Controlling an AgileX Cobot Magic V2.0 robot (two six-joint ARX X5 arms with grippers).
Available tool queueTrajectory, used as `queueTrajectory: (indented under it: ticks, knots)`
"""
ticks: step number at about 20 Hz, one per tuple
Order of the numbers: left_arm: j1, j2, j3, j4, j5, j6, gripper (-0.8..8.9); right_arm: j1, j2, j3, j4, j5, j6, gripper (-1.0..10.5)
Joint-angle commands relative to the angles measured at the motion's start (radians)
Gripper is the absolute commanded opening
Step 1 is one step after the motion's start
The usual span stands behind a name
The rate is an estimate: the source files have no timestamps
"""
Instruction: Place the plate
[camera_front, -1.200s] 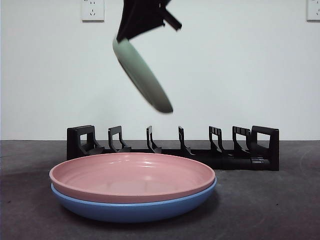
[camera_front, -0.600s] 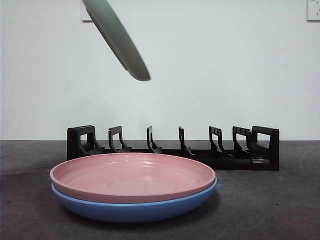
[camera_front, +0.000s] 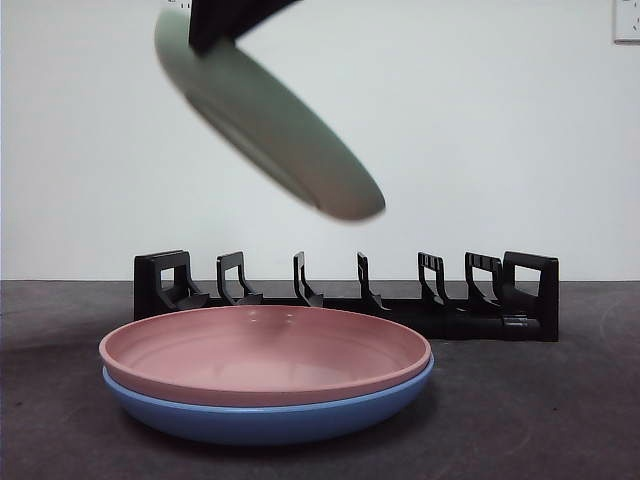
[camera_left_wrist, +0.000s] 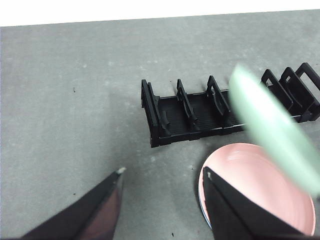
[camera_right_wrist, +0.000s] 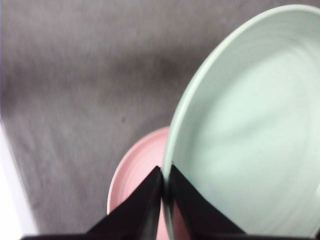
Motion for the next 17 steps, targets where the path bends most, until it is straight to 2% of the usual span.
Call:
queueTrajectory:
  ticks: [1,6,17]
  knots:
    - [-0.003,0.005,0.016,0.01,-0.003,0.006,2.51,0.068,0.009,-0.021,0.019,0.047,-0.023,0.1]
    - [-0.003,0.005,0.016,0.01,-0.003,0.006,2.51,0.154,0.009,-0.093,0.018,0.118,-0.023,0.1]
    - [-0.003,0.005,0.016,0.01,-0.003,0.006,2.51,0.162,0.042,-0.237,0.019,0.121,-0.024,0.1]
